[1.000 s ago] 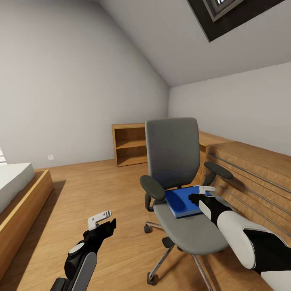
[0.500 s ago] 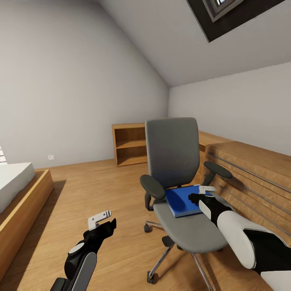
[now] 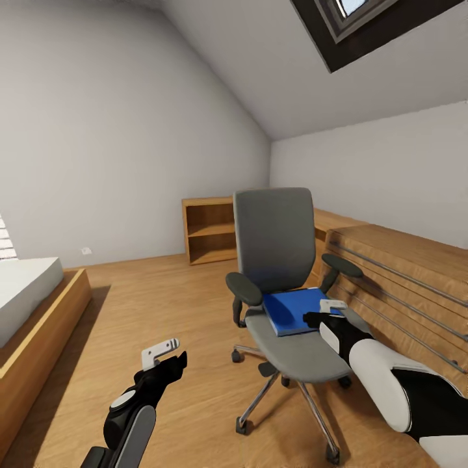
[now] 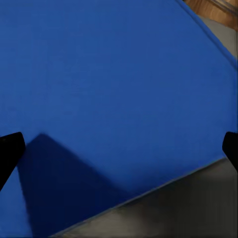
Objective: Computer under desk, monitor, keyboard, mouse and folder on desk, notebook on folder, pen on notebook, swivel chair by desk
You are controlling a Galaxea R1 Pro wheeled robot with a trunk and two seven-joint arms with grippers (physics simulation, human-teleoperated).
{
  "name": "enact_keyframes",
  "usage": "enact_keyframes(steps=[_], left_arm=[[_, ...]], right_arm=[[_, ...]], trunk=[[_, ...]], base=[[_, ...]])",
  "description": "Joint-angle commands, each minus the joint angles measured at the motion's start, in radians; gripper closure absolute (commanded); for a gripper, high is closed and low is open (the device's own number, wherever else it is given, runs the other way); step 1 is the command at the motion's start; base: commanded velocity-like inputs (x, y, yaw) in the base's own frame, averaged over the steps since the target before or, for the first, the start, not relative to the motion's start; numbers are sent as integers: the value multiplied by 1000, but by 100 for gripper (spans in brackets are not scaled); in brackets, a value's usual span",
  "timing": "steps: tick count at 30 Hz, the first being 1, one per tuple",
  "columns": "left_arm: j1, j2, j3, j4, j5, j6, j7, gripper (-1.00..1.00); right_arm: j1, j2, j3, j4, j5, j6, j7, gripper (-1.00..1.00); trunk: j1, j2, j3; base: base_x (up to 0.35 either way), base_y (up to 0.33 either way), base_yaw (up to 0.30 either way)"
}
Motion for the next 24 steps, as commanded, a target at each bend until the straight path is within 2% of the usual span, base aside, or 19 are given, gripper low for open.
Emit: enact_keyframes(steps=[1, 18, 24], left_arm=[[-1, 0, -1, -1, 11, 2, 10, -100], [-1, 0, -2, -1, 12, 2, 8, -100], [-1, 0, -3, -1, 11, 2, 8, -100]], right_arm=[[0, 0, -5, 15, -1, 5, -1, -100], [0, 0, -6, 15, -1, 5, -1, -100], [0, 0, -6, 15, -1, 5, -1, -100]], trunk=[[0, 0, -1], [0, 0, -1], [-23, 42, 18]], base=[[-44, 0, 0], [-7, 0, 0], [0, 0, 0]])
